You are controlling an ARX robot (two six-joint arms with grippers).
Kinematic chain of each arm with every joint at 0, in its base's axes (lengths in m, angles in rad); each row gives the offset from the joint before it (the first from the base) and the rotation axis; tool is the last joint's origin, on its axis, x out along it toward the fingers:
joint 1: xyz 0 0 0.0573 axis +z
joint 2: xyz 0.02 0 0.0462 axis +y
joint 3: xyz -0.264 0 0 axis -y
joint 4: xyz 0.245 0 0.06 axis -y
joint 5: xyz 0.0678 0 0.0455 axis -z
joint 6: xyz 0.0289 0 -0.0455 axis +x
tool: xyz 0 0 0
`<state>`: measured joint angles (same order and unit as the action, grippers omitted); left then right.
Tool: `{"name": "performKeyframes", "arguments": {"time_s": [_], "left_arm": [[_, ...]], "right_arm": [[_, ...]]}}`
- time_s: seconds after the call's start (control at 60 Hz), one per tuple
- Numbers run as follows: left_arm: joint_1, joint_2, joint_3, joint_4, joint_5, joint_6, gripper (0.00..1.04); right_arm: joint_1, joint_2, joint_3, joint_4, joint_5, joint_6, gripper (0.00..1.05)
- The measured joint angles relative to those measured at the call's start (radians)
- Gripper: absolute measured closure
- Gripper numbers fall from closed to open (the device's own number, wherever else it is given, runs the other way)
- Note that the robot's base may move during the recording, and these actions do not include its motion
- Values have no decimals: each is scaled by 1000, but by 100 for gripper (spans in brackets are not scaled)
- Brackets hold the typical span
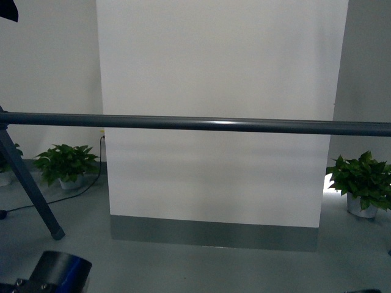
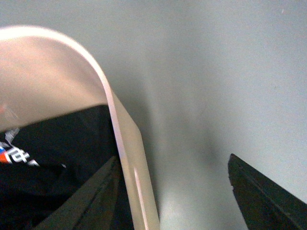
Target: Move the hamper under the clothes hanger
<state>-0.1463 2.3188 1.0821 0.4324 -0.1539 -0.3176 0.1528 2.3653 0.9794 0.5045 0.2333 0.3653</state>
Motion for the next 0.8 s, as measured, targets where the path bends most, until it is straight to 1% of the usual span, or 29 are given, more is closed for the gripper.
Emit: {"name": "performKeyframes", "arguments": {"time_s": [0.033,0.1,0.133,0.15,0.217,0.25,0.334,0.517,0.801], "left_arm": [[0,-20,-1,1,0,0,19],[1,-48,-2,3,2,0,12],[1,-72,-2,5,2,0,7],[1,-80,-2,6,2,0,6],[1,-109,-3,12,0,2,6],[1,-135,-5,16,-1,2,7],[0,-175,-10,27,-6,5,7],[0,-262,-10,34,-13,24,7],[-2,-421,6,34,-39,85,7]], "right_arm": [[-2,-26,0,1,3,-3,27],[-5,-61,-1,1,9,-8,20],[-5,-77,-2,1,12,-12,16],[-6,-94,-3,2,15,-15,13],[-6,-129,-5,3,20,-21,6],[-6,-153,-8,3,24,-26,6],[-5,-202,-14,4,33,-41,9],[6,-297,-23,3,56,-71,8],[35,-491,-25,-18,114,-177,8]]}}
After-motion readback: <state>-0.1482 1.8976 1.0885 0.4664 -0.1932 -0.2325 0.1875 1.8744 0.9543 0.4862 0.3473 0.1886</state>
